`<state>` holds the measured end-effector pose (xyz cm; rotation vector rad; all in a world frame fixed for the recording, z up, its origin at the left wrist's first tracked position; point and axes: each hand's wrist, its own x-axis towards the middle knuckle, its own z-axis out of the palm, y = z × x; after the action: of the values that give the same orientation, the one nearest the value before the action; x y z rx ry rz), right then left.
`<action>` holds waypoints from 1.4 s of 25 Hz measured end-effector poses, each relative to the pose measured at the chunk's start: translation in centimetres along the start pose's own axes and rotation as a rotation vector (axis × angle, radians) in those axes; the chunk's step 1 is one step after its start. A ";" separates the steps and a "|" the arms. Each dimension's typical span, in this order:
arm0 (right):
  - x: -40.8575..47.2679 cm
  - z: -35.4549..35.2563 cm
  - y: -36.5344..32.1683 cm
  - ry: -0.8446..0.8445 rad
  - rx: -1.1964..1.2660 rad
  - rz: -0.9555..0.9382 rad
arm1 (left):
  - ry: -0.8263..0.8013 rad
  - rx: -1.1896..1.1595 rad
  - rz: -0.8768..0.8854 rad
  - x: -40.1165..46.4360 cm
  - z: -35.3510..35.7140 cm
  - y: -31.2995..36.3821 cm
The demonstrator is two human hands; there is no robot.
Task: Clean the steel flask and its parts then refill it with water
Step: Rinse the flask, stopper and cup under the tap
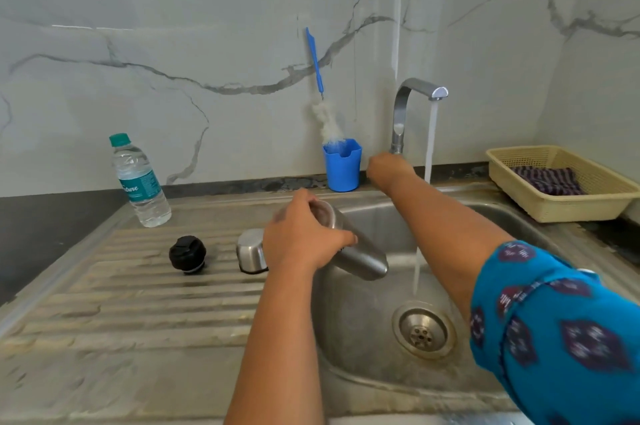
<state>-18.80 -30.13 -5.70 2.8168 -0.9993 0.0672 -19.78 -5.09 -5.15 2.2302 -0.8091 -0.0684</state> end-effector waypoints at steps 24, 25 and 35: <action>-20.0 -0.5 0.1 -0.035 1.199 -0.051 | -0.101 -0.412 0.190 -2.7 2.1 1.8; -20.1 -1.2 1.0 -0.012 1.282 -0.010 | -0.140 -0.455 0.170 -3.0 2.3 1.7; -22.3 -2.8 1.3 0.062 1.489 0.201 | -0.265 -0.456 0.184 -6.2 3.6 1.0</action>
<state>-36.95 -16.76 -4.81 3.7580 -1.6596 1.4632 -26.28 -4.39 -8.22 1.7302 -1.0225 -0.4244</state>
